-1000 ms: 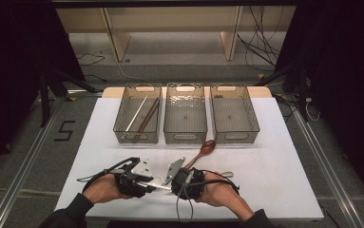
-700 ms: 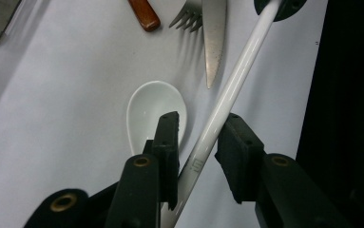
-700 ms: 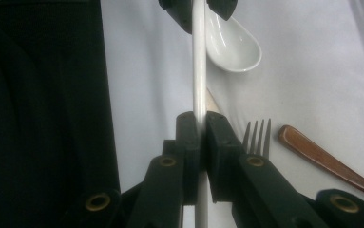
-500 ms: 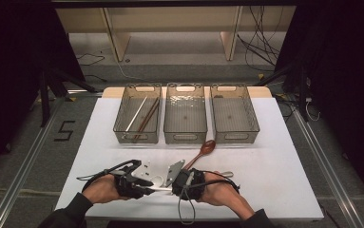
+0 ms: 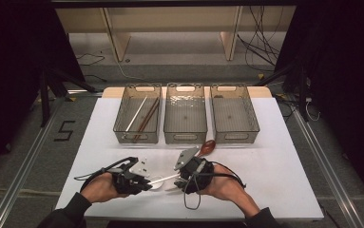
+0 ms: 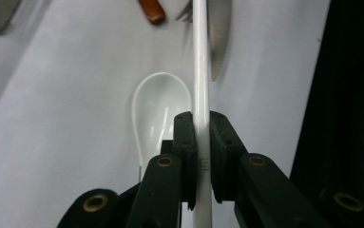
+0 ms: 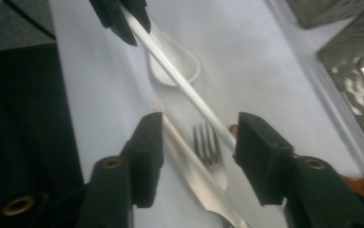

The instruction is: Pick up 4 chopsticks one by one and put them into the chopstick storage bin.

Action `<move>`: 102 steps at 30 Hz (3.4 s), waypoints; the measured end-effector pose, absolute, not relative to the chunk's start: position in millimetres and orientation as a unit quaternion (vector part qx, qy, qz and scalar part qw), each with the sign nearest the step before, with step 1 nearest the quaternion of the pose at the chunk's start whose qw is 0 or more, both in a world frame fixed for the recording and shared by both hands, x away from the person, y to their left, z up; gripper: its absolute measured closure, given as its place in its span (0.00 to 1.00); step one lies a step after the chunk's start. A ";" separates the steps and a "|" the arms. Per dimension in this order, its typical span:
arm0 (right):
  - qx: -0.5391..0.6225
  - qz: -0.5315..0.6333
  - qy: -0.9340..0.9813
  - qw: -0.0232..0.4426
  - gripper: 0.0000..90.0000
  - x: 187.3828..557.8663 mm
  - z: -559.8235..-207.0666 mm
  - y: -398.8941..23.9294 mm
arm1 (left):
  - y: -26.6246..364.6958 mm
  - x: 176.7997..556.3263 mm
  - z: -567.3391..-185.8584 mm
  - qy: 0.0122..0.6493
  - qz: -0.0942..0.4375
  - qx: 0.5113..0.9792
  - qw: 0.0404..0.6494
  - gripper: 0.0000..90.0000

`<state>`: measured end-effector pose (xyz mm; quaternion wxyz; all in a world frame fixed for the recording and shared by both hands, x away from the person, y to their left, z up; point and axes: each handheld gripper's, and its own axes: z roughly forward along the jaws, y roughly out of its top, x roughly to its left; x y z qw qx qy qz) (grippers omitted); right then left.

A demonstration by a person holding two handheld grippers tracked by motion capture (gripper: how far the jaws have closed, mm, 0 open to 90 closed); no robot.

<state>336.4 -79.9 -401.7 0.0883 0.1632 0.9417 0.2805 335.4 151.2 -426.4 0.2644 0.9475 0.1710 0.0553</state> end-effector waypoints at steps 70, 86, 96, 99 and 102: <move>0.323 0.355 0.869 0.118 0.32 332.5 -410.2 -148.7 | 205.6 403.3 -395.5 0.414 0.121 0.833 0.347 0.92; 0.326 0.364 0.864 0.119 0.30 325.1 -409.4 -154.6 | 217.9 446.6 -388.9 0.457 0.141 0.808 0.344 0.92; 0.323 0.365 0.865 0.118 0.30 324.3 -409.6 -154.4 | 219.4 472.7 -386.7 0.477 0.142 0.798 0.341 0.91; 0.324 0.365 0.865 0.117 0.30 324.3 -409.2 -154.7 | 218.3 480.6 -387.3 0.482 0.139 0.795 0.342 0.91; 0.325 0.365 0.864 0.119 0.30 324.5 -409.4 -155.0 | 217.4 488.7 -387.0 0.489 0.142 0.792 0.338 0.91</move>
